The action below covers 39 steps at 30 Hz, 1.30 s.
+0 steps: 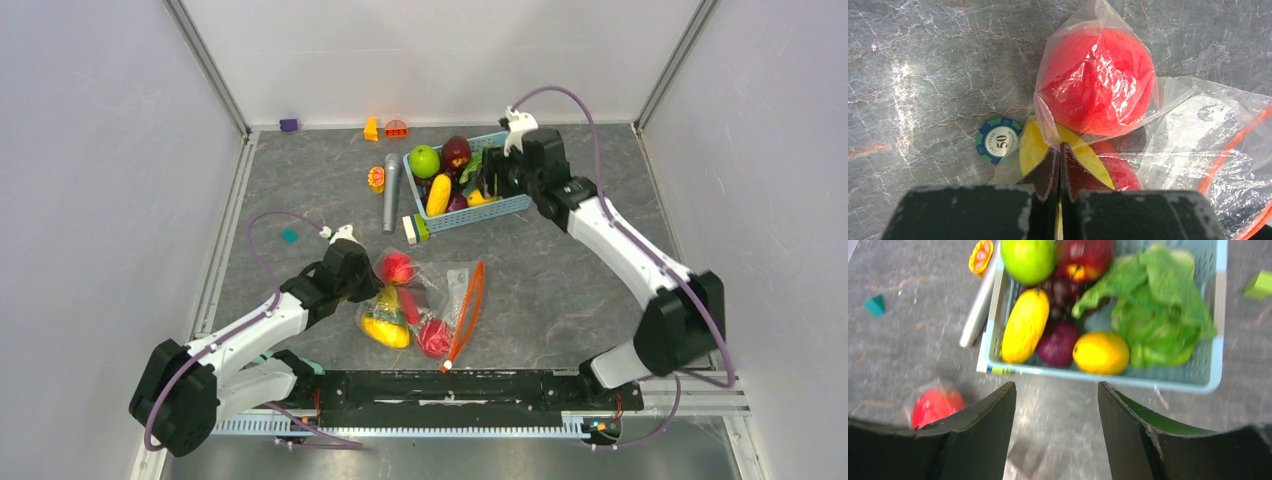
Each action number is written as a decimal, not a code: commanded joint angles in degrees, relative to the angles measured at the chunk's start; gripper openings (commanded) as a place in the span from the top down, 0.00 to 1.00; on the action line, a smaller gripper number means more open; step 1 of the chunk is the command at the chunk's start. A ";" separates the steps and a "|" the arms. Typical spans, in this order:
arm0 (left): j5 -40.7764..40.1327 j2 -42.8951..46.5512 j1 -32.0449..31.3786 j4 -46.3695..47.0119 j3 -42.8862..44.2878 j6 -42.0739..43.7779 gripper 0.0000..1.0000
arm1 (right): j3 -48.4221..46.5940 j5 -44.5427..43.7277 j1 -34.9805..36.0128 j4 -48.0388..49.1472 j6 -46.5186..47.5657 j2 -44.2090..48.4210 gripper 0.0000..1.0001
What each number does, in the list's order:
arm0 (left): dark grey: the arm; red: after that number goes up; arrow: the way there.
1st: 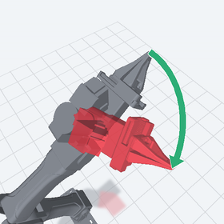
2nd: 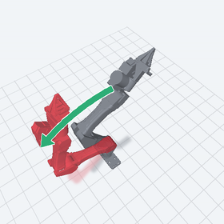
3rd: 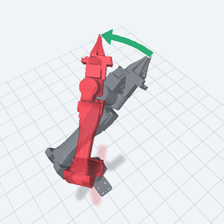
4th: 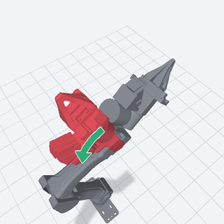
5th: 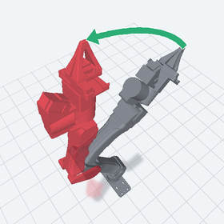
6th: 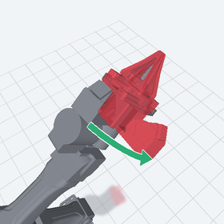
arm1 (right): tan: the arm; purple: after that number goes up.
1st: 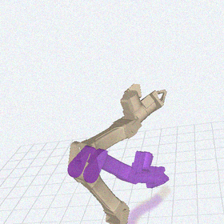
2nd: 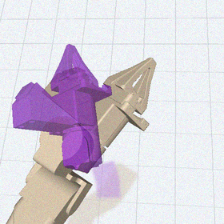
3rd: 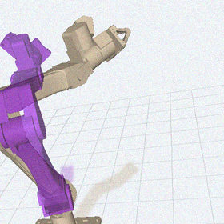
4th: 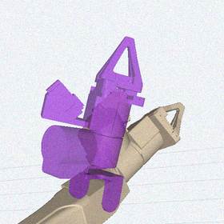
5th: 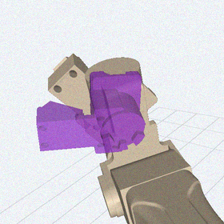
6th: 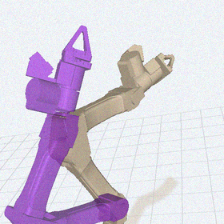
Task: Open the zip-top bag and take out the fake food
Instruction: Place the fake fruit in the bin, then pick up the fake fruit from the zipper food storage bag.
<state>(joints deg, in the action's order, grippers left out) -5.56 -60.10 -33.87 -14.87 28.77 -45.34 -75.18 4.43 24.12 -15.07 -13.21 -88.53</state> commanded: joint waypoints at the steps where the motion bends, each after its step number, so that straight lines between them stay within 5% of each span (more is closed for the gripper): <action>1: 0.06 1.40 -0.06 0.79 1.45 -0.18 0.98 | 10.00 2.27 0.10 -0.80 -2.80 11.32 0.34; 16: -5.10 5.72 -0.06 -3.42 0.16 -4.69 0.98 | 42.93 13.11 2.52 0.69 -12.75 39.59 0.42; 25: -13.98 12.24 -0.06 -11.97 -0.91 -12.03 0.98 | 49.92 6.79 19.76 10.02 -19.20 38.17 0.44; 39: -14.04 15.57 -0.06 -13.16 -3.94 -13.46 0.98 | 56.78 10.23 22.33 24.85 -25.25 35.93 0.61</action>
<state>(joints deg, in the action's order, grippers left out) -17.76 -45.80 -33.87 -27.75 25.50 -56.38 -20.84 13.37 45.78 1.58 -35.99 -51.20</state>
